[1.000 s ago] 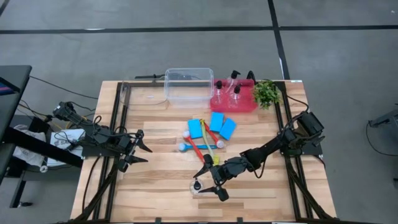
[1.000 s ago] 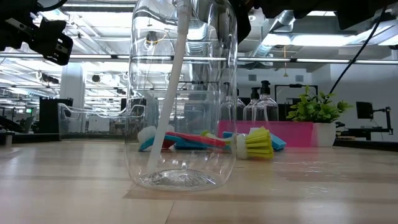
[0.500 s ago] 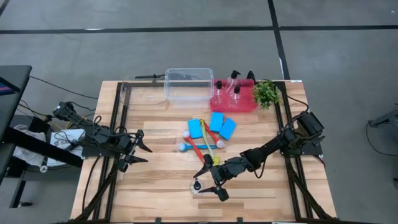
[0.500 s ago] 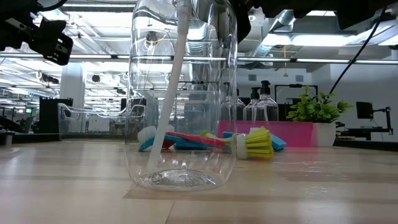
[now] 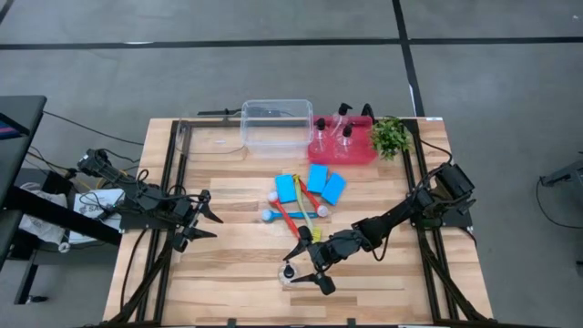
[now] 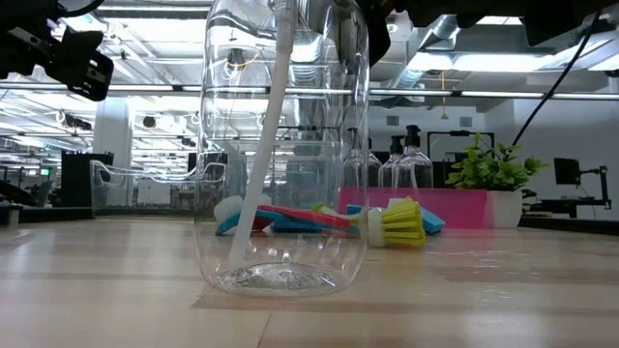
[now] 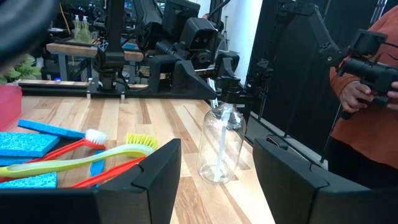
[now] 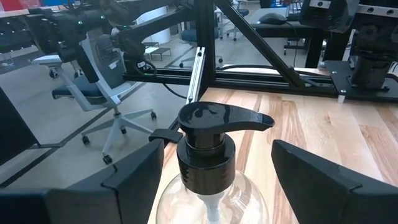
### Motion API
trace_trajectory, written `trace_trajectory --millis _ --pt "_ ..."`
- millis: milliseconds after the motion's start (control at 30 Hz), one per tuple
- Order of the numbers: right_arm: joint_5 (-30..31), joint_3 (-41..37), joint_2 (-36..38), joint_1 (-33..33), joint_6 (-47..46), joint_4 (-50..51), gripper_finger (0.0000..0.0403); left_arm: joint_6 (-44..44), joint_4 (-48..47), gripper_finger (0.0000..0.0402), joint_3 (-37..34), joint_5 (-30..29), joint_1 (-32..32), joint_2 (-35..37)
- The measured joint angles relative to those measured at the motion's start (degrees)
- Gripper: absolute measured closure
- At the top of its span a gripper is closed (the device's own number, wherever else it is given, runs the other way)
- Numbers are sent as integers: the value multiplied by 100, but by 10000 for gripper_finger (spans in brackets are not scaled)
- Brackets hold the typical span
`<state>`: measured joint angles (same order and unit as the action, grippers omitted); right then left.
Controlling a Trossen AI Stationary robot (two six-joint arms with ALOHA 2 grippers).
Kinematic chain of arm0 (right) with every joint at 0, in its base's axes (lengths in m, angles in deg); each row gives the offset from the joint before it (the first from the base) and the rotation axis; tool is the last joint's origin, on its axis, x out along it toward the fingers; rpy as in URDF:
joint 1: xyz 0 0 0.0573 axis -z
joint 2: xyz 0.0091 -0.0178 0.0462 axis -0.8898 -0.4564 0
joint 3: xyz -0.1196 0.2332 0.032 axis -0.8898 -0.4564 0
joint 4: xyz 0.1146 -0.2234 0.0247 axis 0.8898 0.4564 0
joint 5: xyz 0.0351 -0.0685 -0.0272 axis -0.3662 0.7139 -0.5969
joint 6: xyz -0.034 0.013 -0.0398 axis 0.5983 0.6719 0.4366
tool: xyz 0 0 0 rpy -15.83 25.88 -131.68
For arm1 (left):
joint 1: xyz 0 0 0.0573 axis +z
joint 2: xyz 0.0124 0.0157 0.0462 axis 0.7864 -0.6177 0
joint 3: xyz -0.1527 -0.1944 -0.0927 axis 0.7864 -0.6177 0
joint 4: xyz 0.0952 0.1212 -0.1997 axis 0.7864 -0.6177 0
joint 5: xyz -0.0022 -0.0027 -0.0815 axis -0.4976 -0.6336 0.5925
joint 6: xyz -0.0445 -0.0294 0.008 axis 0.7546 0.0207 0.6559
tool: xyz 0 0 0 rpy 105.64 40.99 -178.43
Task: Pick & Place Kitchen Sink Supplies
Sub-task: Put the transparent bottle into the red bin
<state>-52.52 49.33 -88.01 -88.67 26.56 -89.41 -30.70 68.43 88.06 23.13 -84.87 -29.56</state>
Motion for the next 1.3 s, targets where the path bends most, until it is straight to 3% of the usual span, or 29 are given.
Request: trace_trajectory --millis 400,1300 --pt "4 36 -442 61 -348 -736 112 0 4 199 0 0 2 -9" --pt "-15 245 -451 87 -293 -459 113 0 46 199 0 -2 0 -13"
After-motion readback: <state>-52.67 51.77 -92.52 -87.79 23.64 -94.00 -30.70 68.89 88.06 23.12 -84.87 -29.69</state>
